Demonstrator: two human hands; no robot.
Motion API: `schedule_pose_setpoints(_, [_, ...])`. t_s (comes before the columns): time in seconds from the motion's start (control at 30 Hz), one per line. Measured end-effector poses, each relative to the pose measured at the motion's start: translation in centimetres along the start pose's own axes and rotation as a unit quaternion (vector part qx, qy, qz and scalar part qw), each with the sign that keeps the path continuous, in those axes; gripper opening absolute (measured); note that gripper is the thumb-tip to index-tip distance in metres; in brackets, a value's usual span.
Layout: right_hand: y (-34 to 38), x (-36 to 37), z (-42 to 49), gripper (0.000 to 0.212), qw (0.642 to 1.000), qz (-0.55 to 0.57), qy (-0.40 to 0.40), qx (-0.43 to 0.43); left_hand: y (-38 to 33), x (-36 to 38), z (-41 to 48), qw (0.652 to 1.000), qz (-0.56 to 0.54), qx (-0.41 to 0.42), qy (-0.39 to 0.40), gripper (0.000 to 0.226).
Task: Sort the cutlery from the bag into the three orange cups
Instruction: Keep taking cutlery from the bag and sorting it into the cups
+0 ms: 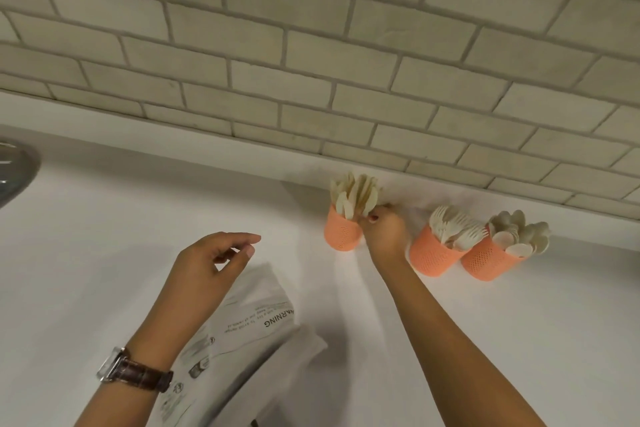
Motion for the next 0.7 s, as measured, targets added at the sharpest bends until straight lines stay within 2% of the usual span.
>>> schedule_pose_setpoints(0.1, [0.2,-0.6,0.1,0.020,0.999,0.033,-0.003,0.008,0.0,0.2,-0.6,1.000,0.007,-0.002,0.005,0.019])
schedule_pose_setpoints(0.23, [1.2,-1.6,-0.2,0.016,0.998,0.050,-0.026,-0.032,-0.2,0.0,-1.4,1.000,0.006,-0.008,-0.005,0.020])
schedule_pose_setpoints(0.4, [0.1,0.1,0.5,0.015,0.999,0.031,0.040,-0.007,-0.7,-0.4,-3.3,1.000,0.004,-0.018,0.002,0.020])
schedule_pose_setpoints(0.57, [1.0,-2.5,-2.4,0.024,0.999,0.030,0.012,-0.043,-1.0,0.2,-6.7,0.997,0.052,0.007,0.064,0.012])
schedule_pose_setpoints(0.63, [1.7,-3.6,-5.1,0.020,0.995,0.068,0.029,-0.074,-0.5,1.3,-9.0,0.991,0.071,0.027,0.111,0.025])
schedule_pose_setpoints(0.7, [2.5,-4.1,-8.6,0.011,0.987,0.097,0.068,-0.111,0.2,2.8,-11.9,0.974,0.157,0.078,0.142,0.031])
Point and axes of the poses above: each hand's wrist, its own z-axis towards the middle knuckle, its own x-axis out of the palm, y = z × x, the point moved 7 cm from there along z, towards the middle knuckle, and after that the axes turned 1 degree about z, right-handed, at the moved point
